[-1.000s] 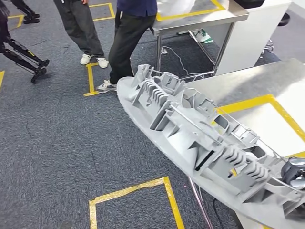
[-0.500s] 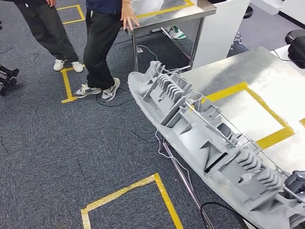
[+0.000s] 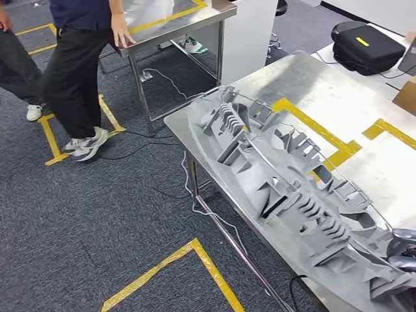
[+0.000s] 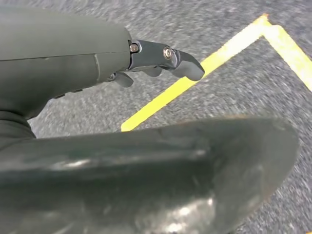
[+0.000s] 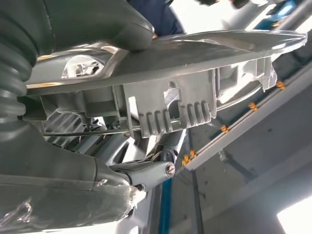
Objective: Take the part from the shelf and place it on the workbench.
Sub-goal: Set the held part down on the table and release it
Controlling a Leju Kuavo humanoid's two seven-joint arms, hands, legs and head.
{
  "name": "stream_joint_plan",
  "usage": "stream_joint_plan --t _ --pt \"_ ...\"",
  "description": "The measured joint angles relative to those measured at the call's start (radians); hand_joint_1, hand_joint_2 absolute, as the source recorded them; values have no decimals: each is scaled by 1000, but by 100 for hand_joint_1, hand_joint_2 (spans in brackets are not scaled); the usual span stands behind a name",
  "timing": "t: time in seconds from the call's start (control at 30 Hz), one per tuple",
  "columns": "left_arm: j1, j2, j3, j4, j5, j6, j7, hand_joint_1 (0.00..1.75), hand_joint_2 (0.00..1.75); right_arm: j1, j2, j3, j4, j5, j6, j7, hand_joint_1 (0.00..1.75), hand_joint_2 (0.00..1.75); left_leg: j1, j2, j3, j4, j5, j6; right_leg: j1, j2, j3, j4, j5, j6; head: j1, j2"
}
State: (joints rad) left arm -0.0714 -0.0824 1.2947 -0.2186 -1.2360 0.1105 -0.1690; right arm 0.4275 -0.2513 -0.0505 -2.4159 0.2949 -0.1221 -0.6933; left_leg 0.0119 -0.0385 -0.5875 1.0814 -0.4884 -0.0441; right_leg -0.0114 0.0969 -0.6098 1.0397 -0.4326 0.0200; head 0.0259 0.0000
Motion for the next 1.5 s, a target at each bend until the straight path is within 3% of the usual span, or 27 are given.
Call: stream_joint_plan --t 0.07,0.13,0.2,0.27,0.33,0.37,0.4,0.43,0.5,0.57,0.67,0.73,0.8,0.83,0.87,0.9,0.97,1.03,1.1,1.17,1.23,1.3,1.37,1.4,1.43,1.47,1.5 --pt "-1 0 0 0 0 0 0 0 0 7 -3 -8 6 35 -17 5 175 175 4 -33 30 -69 15 5 0 21 -7 0 4 11 -2 0" --pt "-3 -1 0 0 0 -1 0 0 0 18 -7 -18 13 78 -36 17 175 175 2 -20 32 -77 15 19 -4 39 -16 -7 11 25 -2 0" --pt "-5 -1 0 0 -1 -2 -1 0 0 28 -11 -31 21 123 -58 33 175 175 2 2 33 -81 20 34 -3 3 -31 16 -6 34 3 0" --pt "-4 0 0 0 -2 -2 -3 0 0 32 -16 -39 30 170 -83 53 175 175 -1 25 33 -83 20 44 -1 -61 -75 118 -66 39 10 0" --pt "0 1 0 0 -5 -5 -4 0 0 32 -24 -46 46 228 -114 84 175 175 -4 51 34 -83 18 48 -1 -85 -132 245 -124 43 13 0" --pt "1 1 0 0 -8 -7 -5 0 0 32 -31 -49 58 261 -131 105 175 175 -5 63 34 -83 18 48 -1 -87 -143 274 -131 44 13 0" --pt "0 1 0 0 -10 -9 -7 0 0 32 -39 -53 72 290 -146 126 175 175 -6 76 35 -83 17 48 -1 -89 -133 263 -118 45 13 0" --pt "0 0 0 0 -12 -11 -8 0 0 32 -48 -56 86 313 -157 143 175 175 -6 87 37 -83 15 46 -1 -96 -103 213 -91 44 13 0" --pt "-2 0 0 0 -14 -14 -11 0 0 30 -63 -61 108 338 -167 162 175 175 -9 106 43 -82 10 40 1 -131 -22 74 -38 40 15 0" --pt "-3 2 -1 0 -17 -17 -13 0 0 28 -76 -63 124 368 -174 182 175 175 -14 122 49 -82 6 31 4 -150 17 2 -20 31 16 0" --pt "-9 4 -4 0 -24 -22 -18 0 0 24 -110 -61 158 455 -176 249 175 175 -12 135 55 -85 2 14 7 -122 14 -7 -17 13 15 0" --pt "-13 4 -10 0 -32 -27 -22 0 0 5 -147 -56 199 506 -162 301 175 175 -10 101 36 -40 -30 4 2 -103 15 -13 -11 2 13 0" --pt "-13 5 -14 0 -37 -31 -25 0 0 -24 -183 -48 250 530 -148 332 175 175 -8 60 -25 78 -89 1 -1 -81 13 -14 -8 -4 9 0" --pt "-12 5 -15 0 -39 -32 -25 0 0 -37 -197 -43 274 536 -142 341 175 175 -8 54 -59 140 -111 0 -1 -69 12 -14 -8 -5 7 0" --pt "-11 6 -16 0 -40 -33 -26 0 0 -48 -211 -37 296 541 -135 349 175 175 -8 52 -85 181 -119 0 -2 -57 11 -14 -7 -5 7 0" --pt "-10 8 -18 0 -42 -35 -28 0 0 -59 -225 -31 317 547 -125 359 175 175 -8 50 -96 191 -106 1 -2 -44 11 -14 -7 -5 7 0" --pt "-10 10 -23 0 -48 -39 -31 0 0 -85 -257 -20 359 560 -96 383 175 175 -6 38 -69 113 -37 3 -5 -20 11 -13 -6 -1 6 0" --pt "-11 11 -28 0 -58 -46 -35 0 0 -148 -302 -1 429 576 -49 401 175 175 1 -7 -22 -6 21 5 -4 7 4 -7 -4 9 4 0" --pt "-15 12 -36 0 -69 -55 -39 0 0 -244 -357 26 528 598 16 412 175 175 4 -31 -2 -63 32 14 -6 34 -9 -5 1 24 2 0" --pt "-20 14 -46 0 -79 -61 -44 0 0 -355 -405 68 647 623 77 411 175 175 3 -9 -1 -68 33 30 -11 47 -19 -11 9 38 1 0" --pt "-25 16 -55 0 -87 -64 -48 0 0 -468 -440 124 773 649 115 403 175 175 3 14 1 -71 37 45 -8 -2 -38 21 -7 48 7 0" --pt "-25 19 -62 0 -91 -65 -50 0 0 -556 -458 176 875 664 125 396 175 175 -1 33 1 -72 37 54 -5 -69 -88 131 -62 53 14 0" --pt "-21 21 -67 0 -92 -66 -51 0 0 -612 -466 224 952 668 128 394 175 175 -5 52 1 -72 35 58 -6 -87 -145 249 -106 56 16 0" --pt "-19 22 -69 0 -93 -66 -54 0 0 -634 -471 247 984 668 136 397 175 175 -6 62 2 -71 34 58 -6 -89 -153 267 -103 57 16 0" --pt "-18 22 -71 0 -94 -67 -59 0 0 -657 -477 270 1014 670 148 399 175 175 -6 71 4 -71 33 57 -6 -91 -142 244 -81 58 17 0" --pt "-18 23 -74 0 -94 -67 -68 0 0 -686 -481 293 1046 675 162 399 175 175 -6 80 6 -71 31 55 -6 -99 -113 187 -48 58 17 0" --pt "-18 23 -76 0 -96 -68 -79 0 44 -724 -484 319 1084 683 176 396 131 131 -8 90 10 -70 28 51 -5 -119 -78 118 -20 58 17 0"
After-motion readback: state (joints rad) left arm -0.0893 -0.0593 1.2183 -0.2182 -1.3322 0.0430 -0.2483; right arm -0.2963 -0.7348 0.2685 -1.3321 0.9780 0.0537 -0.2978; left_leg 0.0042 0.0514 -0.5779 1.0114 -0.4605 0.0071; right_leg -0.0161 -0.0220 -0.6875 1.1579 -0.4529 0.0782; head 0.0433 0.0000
